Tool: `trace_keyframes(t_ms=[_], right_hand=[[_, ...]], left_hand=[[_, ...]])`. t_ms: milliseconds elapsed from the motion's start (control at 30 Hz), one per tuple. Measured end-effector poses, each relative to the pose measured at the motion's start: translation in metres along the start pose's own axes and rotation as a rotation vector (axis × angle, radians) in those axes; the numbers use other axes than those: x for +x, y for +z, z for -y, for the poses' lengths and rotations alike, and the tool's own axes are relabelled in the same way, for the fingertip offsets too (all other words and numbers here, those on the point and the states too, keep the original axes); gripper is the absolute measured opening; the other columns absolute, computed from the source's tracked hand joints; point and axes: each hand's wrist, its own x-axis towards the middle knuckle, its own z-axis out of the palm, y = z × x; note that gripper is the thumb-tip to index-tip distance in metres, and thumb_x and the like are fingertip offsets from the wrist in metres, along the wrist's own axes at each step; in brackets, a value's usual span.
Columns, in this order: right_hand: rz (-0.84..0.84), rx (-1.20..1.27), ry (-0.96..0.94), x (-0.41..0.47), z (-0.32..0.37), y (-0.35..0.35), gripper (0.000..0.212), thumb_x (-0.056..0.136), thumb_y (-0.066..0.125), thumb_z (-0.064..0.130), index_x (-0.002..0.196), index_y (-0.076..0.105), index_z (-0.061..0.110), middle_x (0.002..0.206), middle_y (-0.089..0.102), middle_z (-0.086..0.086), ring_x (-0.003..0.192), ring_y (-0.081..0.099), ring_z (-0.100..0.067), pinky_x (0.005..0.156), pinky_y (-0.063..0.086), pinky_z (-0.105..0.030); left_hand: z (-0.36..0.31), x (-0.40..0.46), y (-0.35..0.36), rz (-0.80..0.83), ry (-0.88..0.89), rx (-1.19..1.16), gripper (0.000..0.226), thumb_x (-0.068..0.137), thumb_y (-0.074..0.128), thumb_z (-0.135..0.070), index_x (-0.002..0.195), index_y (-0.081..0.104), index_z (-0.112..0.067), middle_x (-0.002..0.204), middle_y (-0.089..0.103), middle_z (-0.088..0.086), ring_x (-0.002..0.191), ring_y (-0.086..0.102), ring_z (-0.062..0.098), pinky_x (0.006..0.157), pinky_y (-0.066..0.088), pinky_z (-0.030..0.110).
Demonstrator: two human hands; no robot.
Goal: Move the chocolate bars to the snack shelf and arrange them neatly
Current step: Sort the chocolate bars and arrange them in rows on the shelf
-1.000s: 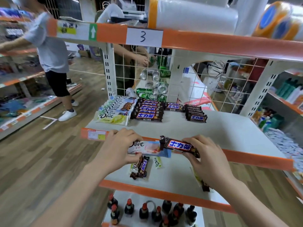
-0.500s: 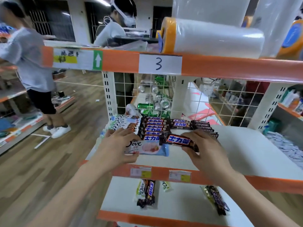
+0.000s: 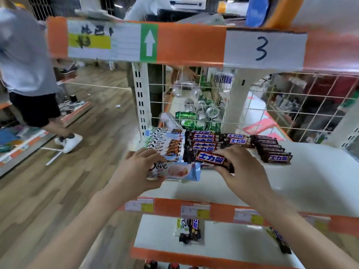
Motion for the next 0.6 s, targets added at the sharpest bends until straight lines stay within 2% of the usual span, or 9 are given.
trace_keyframes(t_ms=[233,400,600], right_hand=[[0.033,0.03,0.004,0.013,0.007,0.028,0.036,0.085,0.065,0.035,0.119,0.058,0.026,0.103,0.055,0.008,0.101,0.05,-0.014,0.073,0.04,-0.029],[0.033,0.028,0.007,0.019,0.008,0.037,0.037,0.085,0.065,0.034,0.12,0.059,0.025,0.102,0.055,0.007,0.101,0.049,-0.015,0.072,0.038,-0.027],[0.025,0.04,0.023,0.019,0.01,0.042,0.037,0.085,0.066,0.033,0.12,0.059,0.026,0.102,0.054,0.009,0.101,0.048,-0.013,0.072,0.039,-0.026]], left_hand=[[0.025,-0.005,0.013,0.039,-0.038,-0.015,0.039,0.07,0.074,-0.036,0.106,0.065,-0.028,0.108,0.062,-0.01,0.104,0.057,0.017,0.08,0.035,0.03],[0.035,-0.007,0.015,0.04,-0.044,-0.015,0.04,0.068,0.077,-0.034,0.106,0.065,-0.028,0.108,0.063,-0.009,0.102,0.058,0.019,0.078,0.03,0.027],[0.04,-0.006,0.019,0.057,-0.041,-0.008,0.041,0.071,0.075,-0.035,0.11,0.064,-0.028,0.114,0.061,-0.01,0.107,0.055,0.019,0.085,0.033,0.029]])
